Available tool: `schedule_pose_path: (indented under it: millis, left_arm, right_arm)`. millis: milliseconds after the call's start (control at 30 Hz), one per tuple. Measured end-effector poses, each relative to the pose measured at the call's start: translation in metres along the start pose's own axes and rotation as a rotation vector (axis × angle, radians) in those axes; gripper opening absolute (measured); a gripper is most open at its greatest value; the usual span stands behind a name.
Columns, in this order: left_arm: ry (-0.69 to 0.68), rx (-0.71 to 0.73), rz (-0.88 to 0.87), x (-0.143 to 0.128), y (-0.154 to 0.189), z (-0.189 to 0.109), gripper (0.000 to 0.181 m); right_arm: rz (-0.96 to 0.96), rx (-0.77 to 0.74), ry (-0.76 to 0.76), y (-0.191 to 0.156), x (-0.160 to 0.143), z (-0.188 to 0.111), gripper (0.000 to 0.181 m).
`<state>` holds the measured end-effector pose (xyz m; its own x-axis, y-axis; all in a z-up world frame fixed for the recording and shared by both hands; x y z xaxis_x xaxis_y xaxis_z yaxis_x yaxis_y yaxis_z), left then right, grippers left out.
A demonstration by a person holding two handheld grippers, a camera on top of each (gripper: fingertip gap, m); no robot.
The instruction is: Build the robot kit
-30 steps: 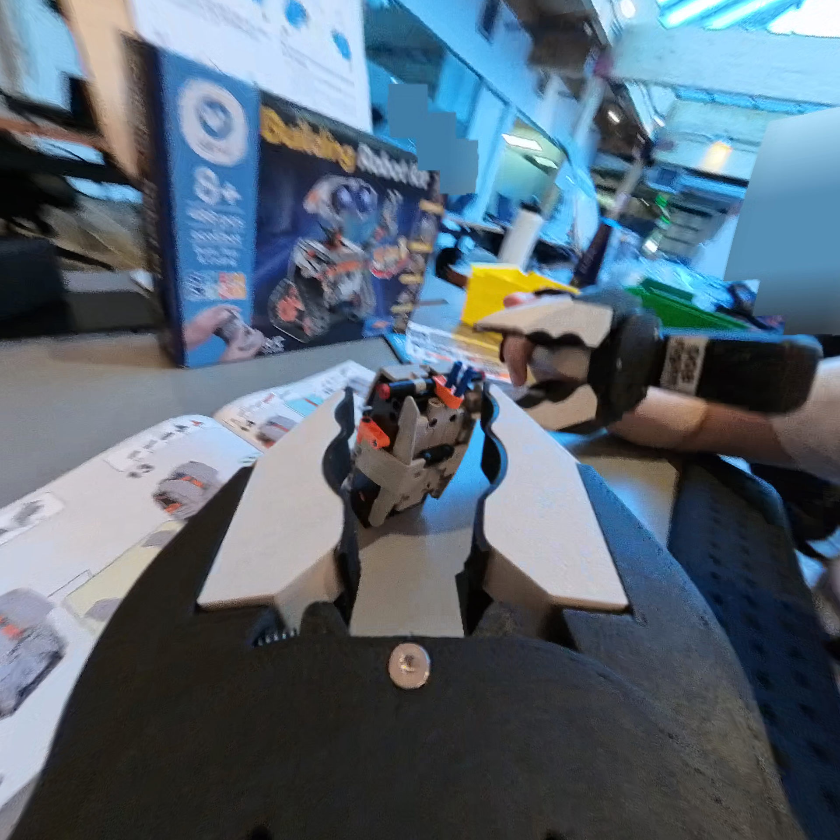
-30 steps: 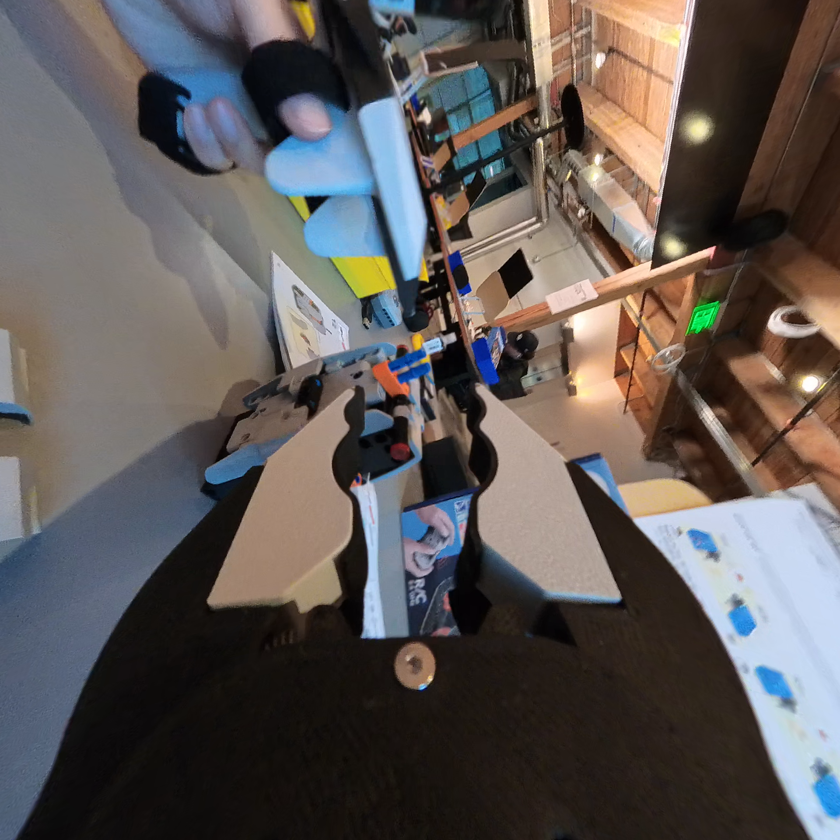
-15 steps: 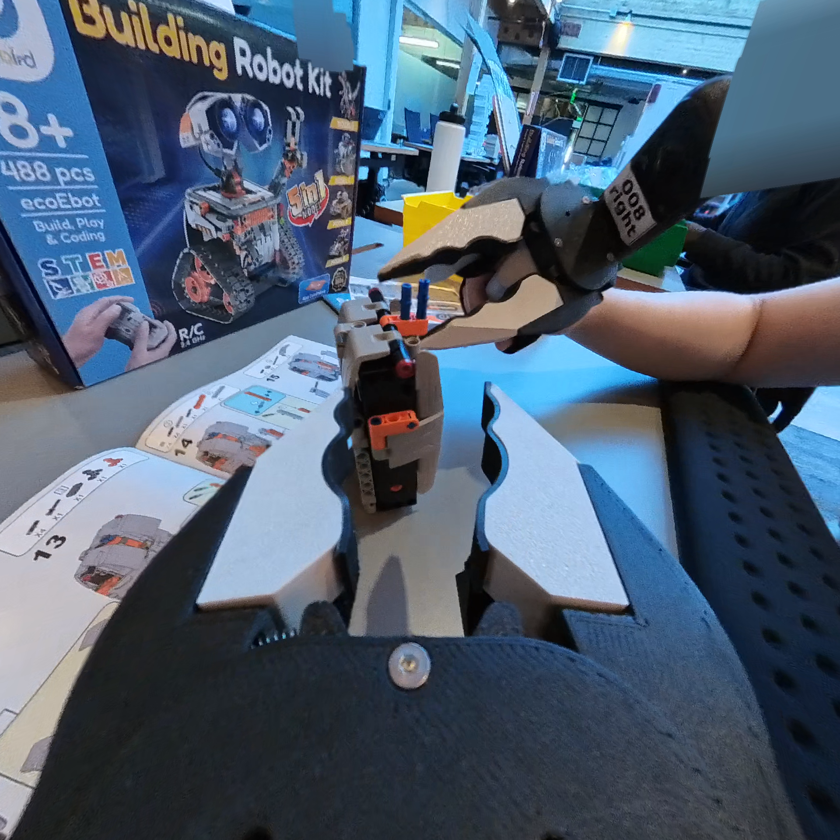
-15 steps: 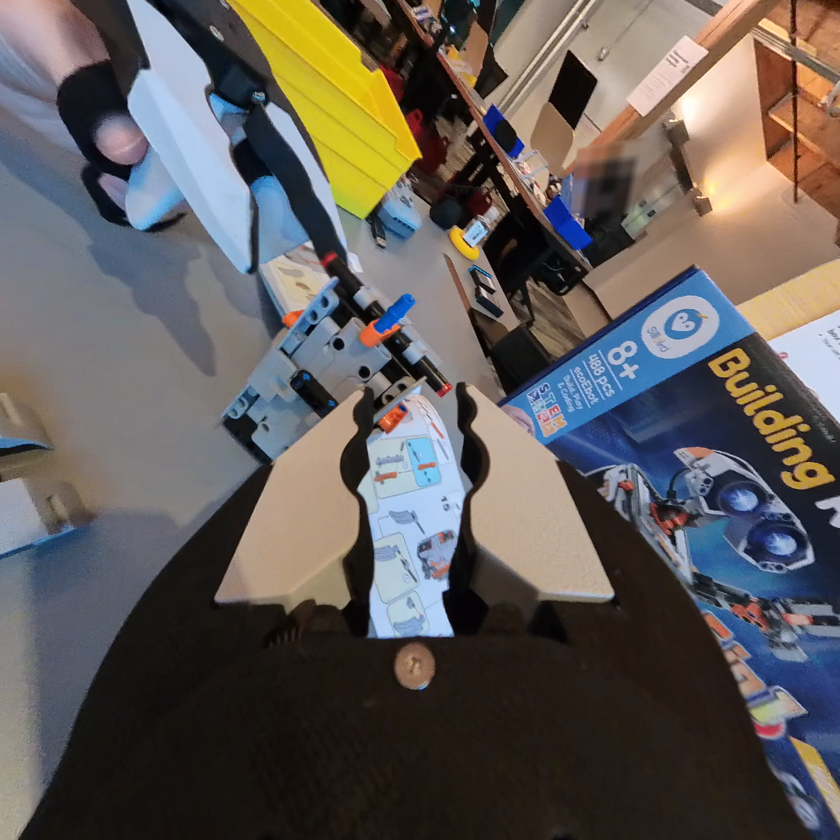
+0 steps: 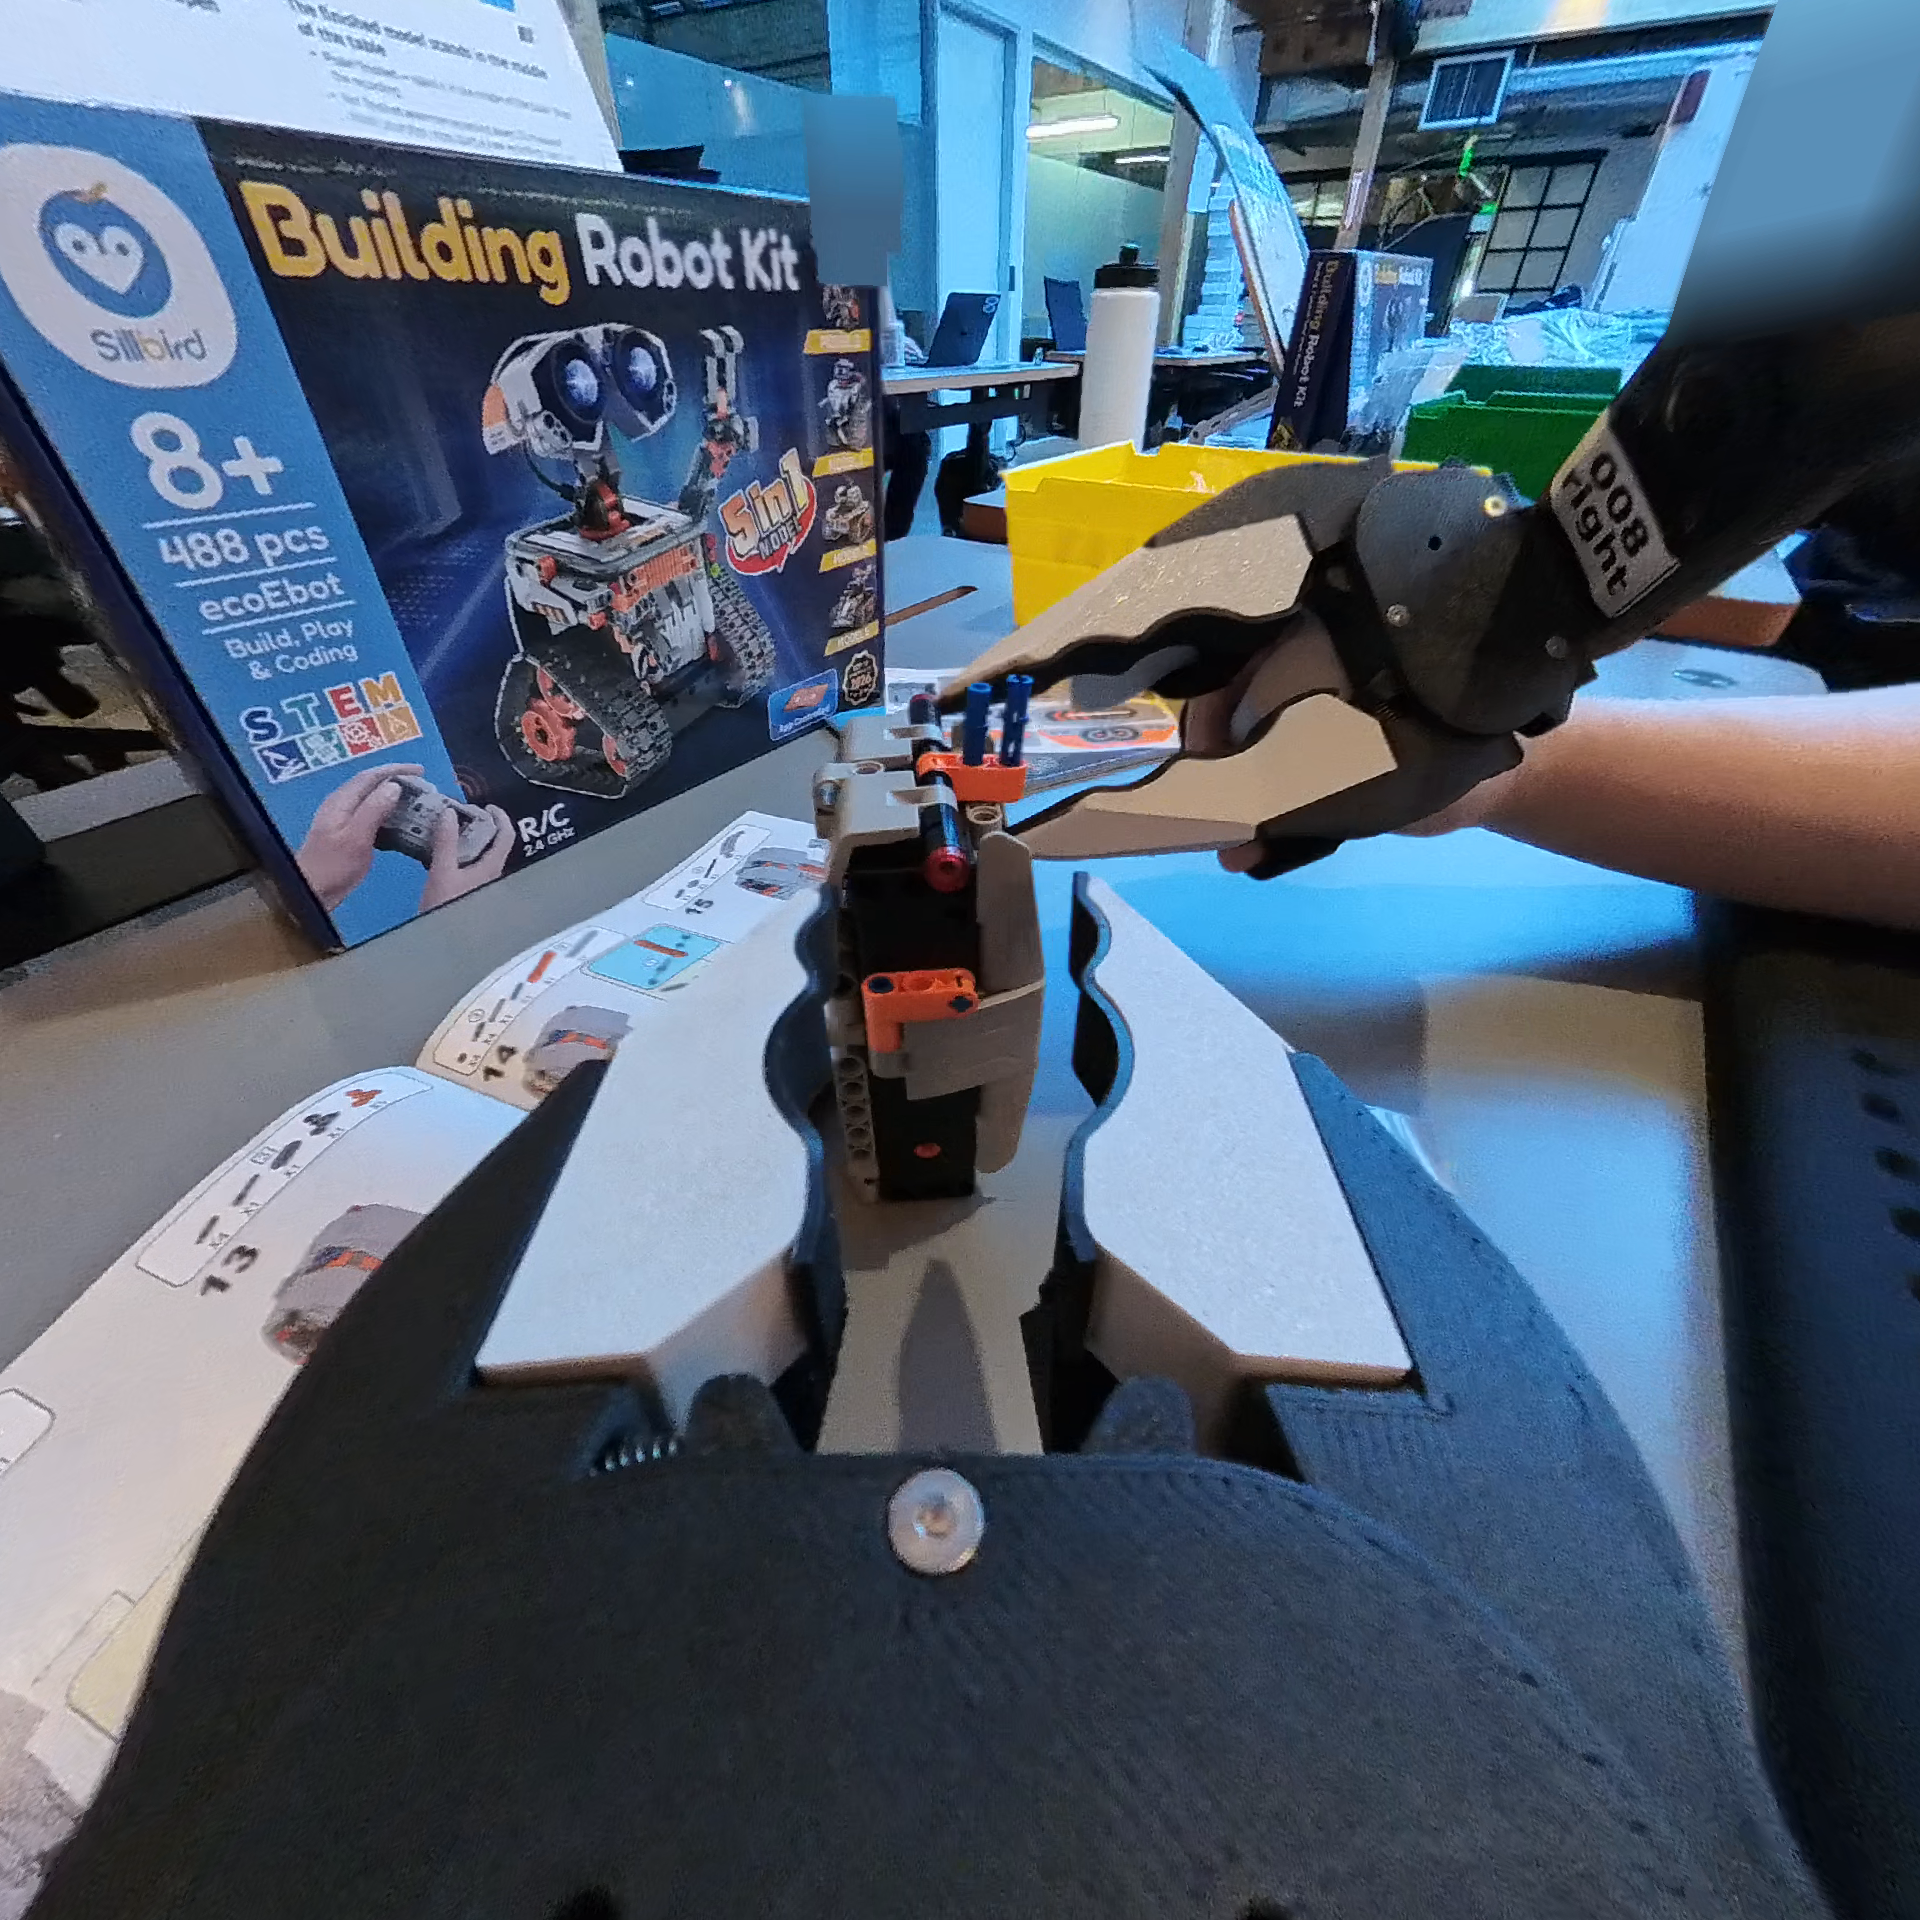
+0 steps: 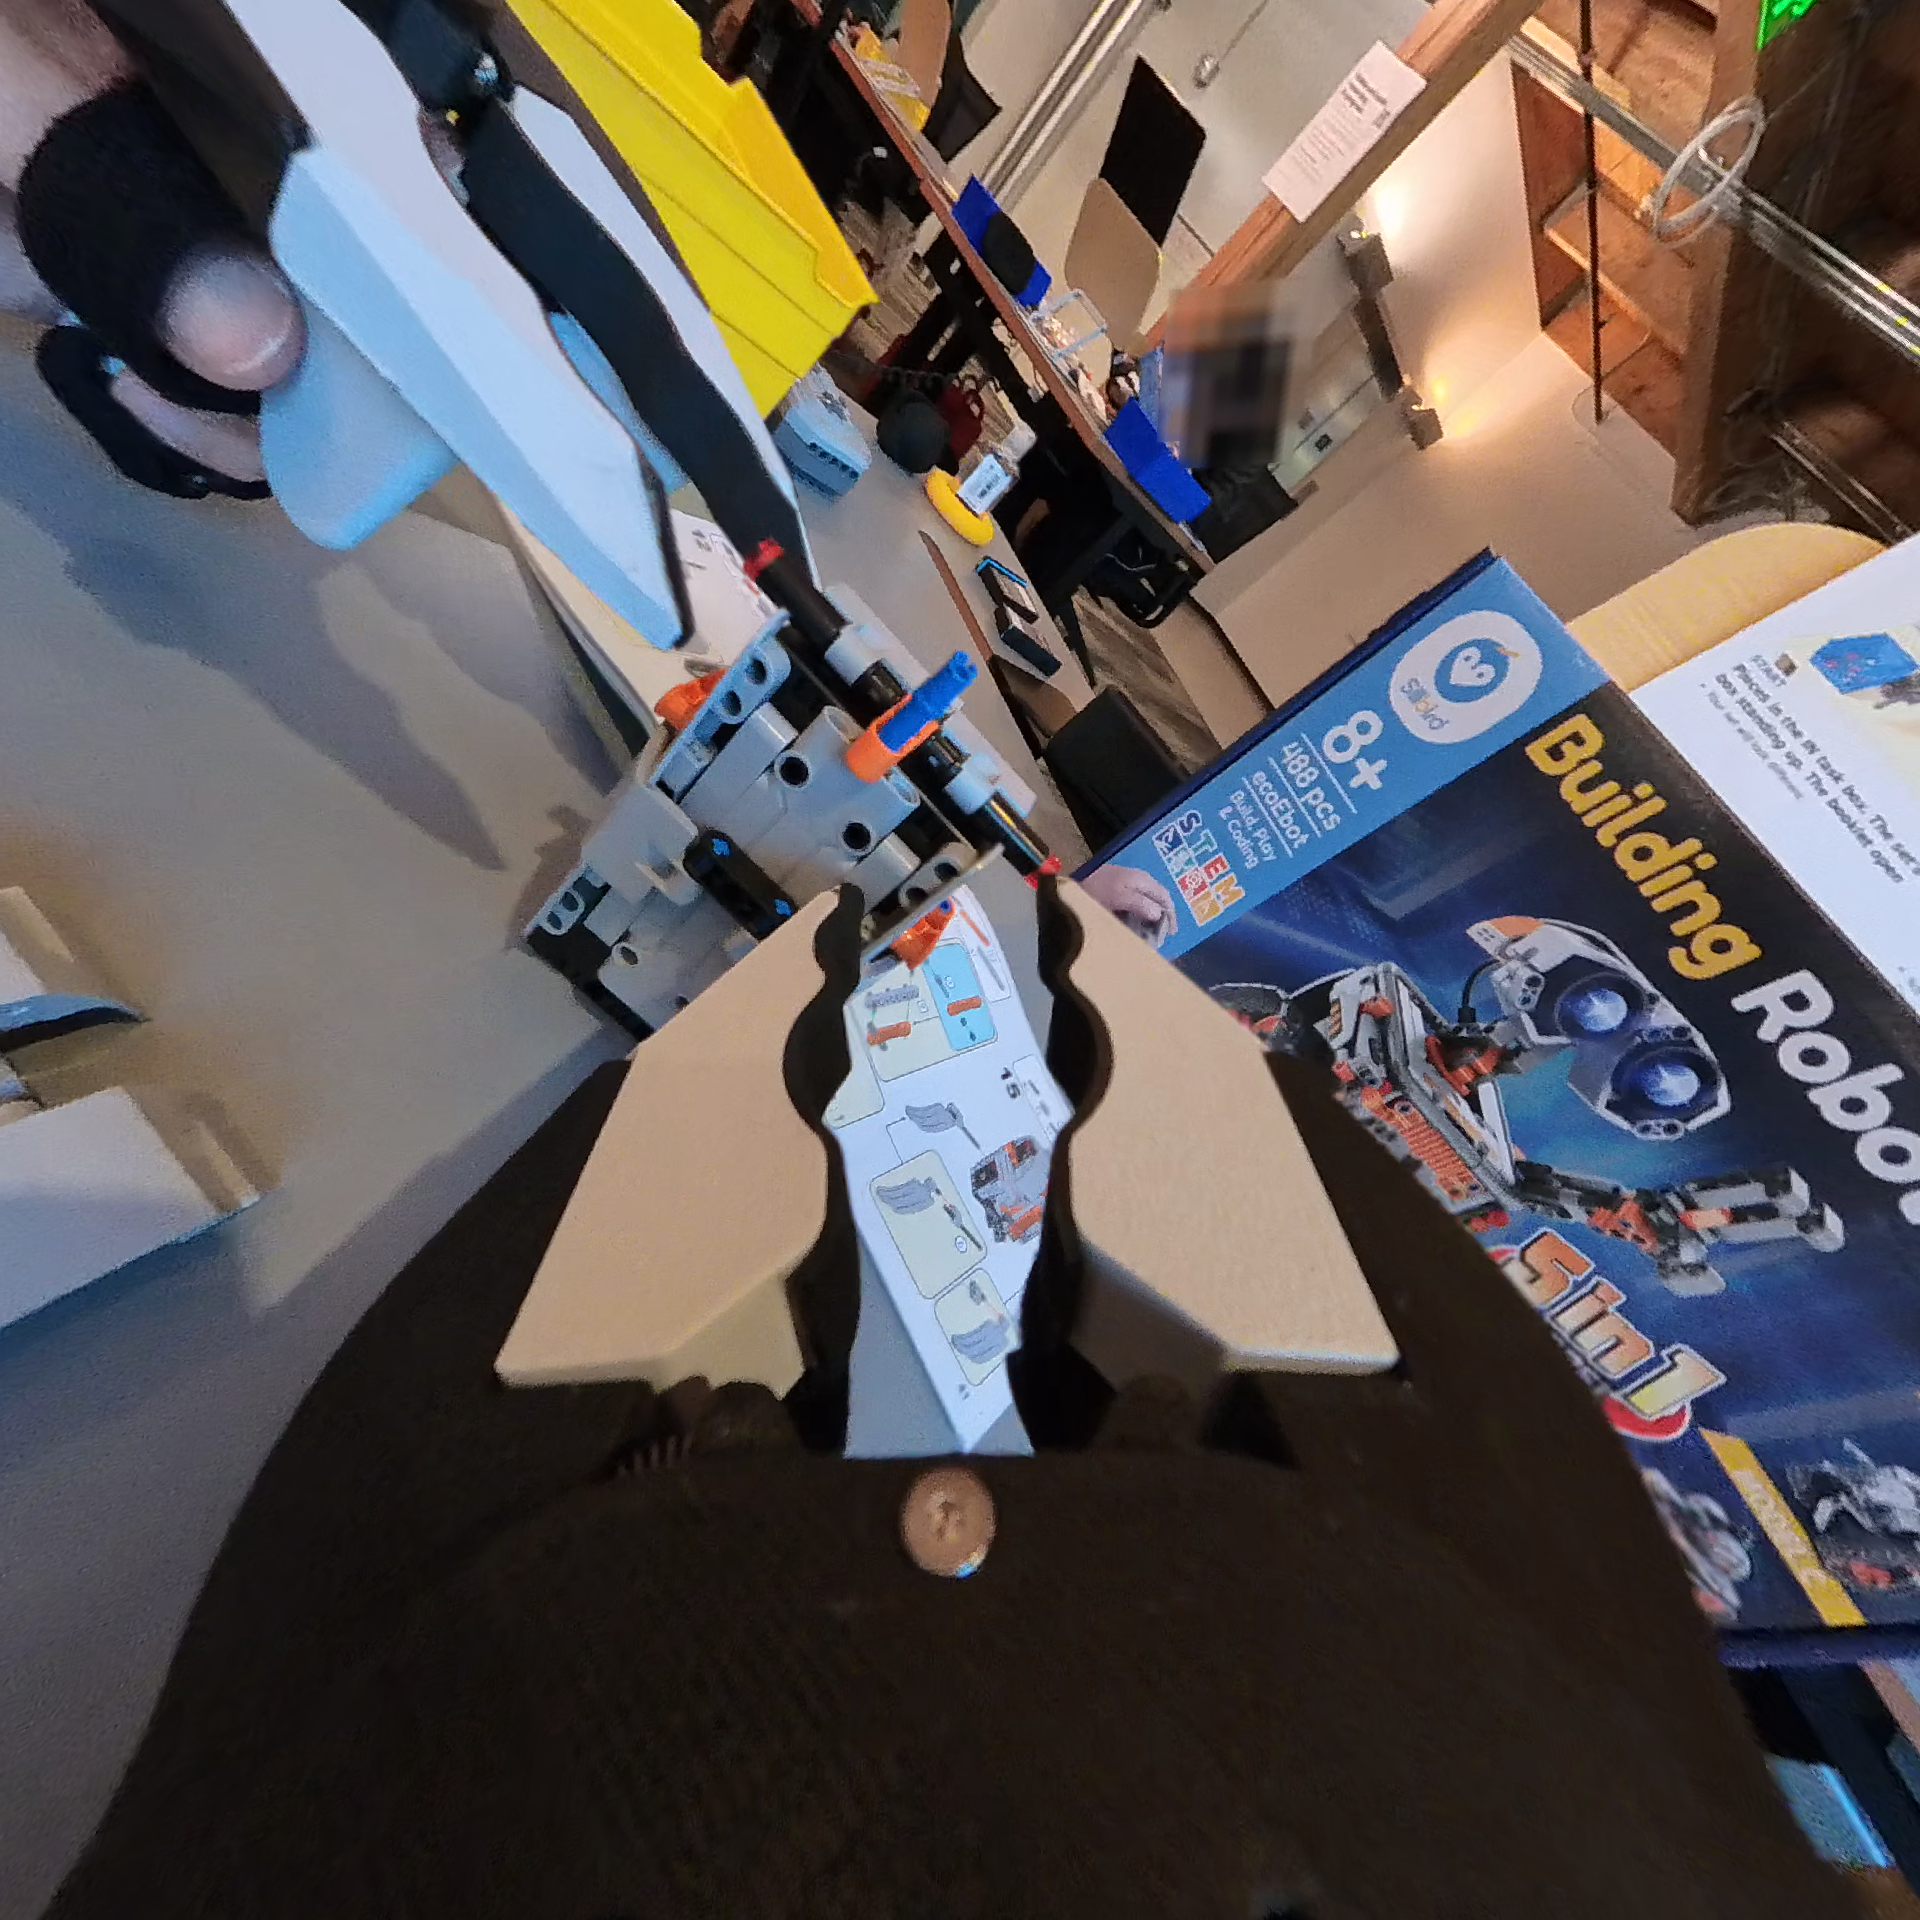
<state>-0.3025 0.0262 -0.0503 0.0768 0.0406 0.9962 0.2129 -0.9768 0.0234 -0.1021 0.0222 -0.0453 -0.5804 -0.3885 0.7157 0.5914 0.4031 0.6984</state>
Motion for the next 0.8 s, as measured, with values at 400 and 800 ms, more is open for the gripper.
schedule_pose_path:
  millis: [400, 800]
  left_arm:
    - [-0.007, 0.040, -0.130, -0.008, -0.010, 0.007, 0.080]
    - [-0.118, -0.034, -0.215, -0.011, -0.010, 0.034, 0.053]
  right_arm:
    - [0.126, -0.070, -0.062, 0.004, -0.011, -0.013, 0.034]
    - [0.463, 0.144, -0.065, 0.017, -0.036, -0.007, 0.036]
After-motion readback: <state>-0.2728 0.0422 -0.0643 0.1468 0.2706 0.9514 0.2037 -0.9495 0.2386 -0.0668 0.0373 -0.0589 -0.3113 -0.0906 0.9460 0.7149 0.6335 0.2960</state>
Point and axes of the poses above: each gripper's, where its closed fingertips meet, z out along the fingers, x out of its top, y = z × x across the jaws, the point moved 10 cm from there along -z, back along the fingers, and after that the axes turned 13 degrees about -x, right-handed, at the moved point
